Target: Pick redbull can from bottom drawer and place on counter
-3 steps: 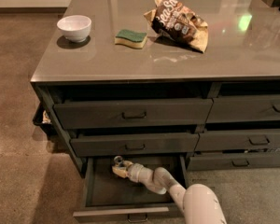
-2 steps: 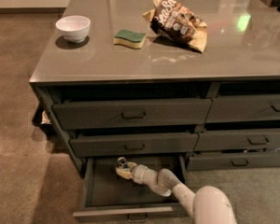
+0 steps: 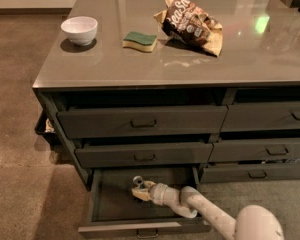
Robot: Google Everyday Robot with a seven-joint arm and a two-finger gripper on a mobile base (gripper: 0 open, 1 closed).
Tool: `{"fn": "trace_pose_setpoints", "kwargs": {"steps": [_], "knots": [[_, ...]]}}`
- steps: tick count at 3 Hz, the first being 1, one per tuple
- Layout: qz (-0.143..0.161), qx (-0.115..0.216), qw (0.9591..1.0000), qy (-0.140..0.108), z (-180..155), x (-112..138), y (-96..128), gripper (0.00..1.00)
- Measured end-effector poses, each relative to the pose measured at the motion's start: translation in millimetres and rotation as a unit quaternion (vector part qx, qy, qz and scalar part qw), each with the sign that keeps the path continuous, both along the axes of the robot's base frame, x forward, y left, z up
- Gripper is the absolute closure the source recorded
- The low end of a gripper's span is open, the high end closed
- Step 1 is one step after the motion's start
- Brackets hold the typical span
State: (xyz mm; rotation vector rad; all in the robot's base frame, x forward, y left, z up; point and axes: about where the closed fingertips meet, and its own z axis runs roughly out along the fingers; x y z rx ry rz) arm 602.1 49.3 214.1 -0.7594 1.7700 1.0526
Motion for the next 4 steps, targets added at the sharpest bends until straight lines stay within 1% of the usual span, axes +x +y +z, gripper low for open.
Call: {"fn": "trace_pose_setpoints", "kwargs": {"steps": [1, 2, 3, 4], "knots": [[0.012, -0.005, 0.9999, -0.002, 26.3, -21.4, -22.8, 1.00], [0.028, 0.000, 0.9993, -0.026, 72.4, -32.1, -46.6, 1.00], [0.051, -0.002, 0.9969, -0.060, 133.1, -34.9, -75.5, 1.00], [0.082, -0.007, 0.9928, -0.087, 197.2, -33.3, -102.6, 1.00]]}}
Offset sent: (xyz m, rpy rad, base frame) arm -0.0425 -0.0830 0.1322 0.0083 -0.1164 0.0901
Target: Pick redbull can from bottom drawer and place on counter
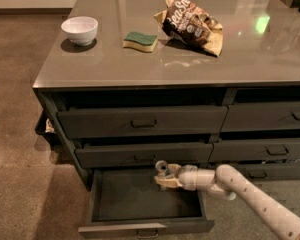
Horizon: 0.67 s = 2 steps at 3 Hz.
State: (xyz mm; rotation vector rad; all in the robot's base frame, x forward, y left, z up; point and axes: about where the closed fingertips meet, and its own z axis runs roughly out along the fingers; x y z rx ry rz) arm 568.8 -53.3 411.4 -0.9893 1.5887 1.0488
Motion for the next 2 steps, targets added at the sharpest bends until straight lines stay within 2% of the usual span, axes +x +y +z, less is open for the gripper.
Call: {"fn": "trace_pose_setpoints", "kwargs": {"steps": [1, 2], "knots": [[0.024, 0.004, 0.9996, -0.016, 57.7, 4.1, -29.5, 1.00], [0.035, 0.009, 0.9986, -0.039, 115.8, 6.3, -53.3, 1.00]]}}
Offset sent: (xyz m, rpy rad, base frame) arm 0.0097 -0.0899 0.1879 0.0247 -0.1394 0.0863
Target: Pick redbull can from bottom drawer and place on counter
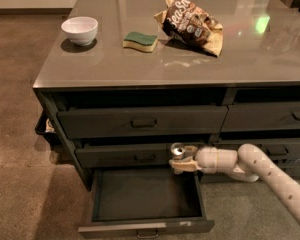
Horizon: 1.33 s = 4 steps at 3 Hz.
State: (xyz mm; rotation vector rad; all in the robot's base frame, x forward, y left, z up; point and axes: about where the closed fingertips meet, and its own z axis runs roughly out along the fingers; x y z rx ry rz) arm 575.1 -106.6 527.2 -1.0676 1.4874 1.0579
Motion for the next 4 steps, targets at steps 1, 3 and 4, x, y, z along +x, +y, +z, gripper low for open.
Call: {"fn": "trace_pose_setpoints", "kwargs": {"steps": [1, 3, 4], "knots": [[-0.003, 0.005, 0.9997, -0.025, 52.7, 5.0, -19.8, 1.00], [-0.038, 0.006, 0.9970, -0.067, 152.9, 31.8, -16.7, 1.00], [-0.036, 0.011, 0.9968, -0.070, 155.5, 29.8, -16.5, 1.00]]}}
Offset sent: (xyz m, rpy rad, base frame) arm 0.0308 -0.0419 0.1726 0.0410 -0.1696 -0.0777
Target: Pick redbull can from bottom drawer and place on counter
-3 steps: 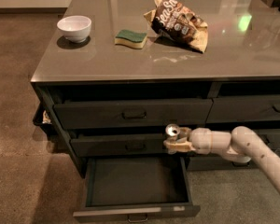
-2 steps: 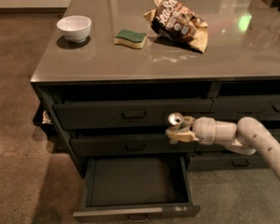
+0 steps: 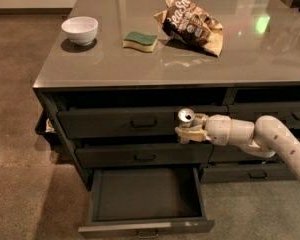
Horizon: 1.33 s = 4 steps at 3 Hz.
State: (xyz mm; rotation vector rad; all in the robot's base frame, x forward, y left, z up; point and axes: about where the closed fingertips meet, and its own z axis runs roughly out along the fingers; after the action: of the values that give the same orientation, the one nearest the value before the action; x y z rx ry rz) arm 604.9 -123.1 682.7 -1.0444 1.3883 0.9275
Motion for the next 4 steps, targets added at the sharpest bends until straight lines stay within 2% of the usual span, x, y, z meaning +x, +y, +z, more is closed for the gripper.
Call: {"fn": "trace_pose_setpoints", "kwargs": {"steps": [1, 2, 3, 4], "knots": [[0.003, 0.005, 0.9994, -0.035, 31.1, -24.8, -12.8, 1.00], [0.011, -0.001, 0.9944, -0.105, 90.1, -64.8, -24.7, 1.00], [0.018, -0.012, 0.9851, -0.171, 147.7, -90.2, -27.9, 1.00], [0.030, -0.025, 0.9767, -0.211, 193.6, -86.6, -13.8, 1.00]]}}
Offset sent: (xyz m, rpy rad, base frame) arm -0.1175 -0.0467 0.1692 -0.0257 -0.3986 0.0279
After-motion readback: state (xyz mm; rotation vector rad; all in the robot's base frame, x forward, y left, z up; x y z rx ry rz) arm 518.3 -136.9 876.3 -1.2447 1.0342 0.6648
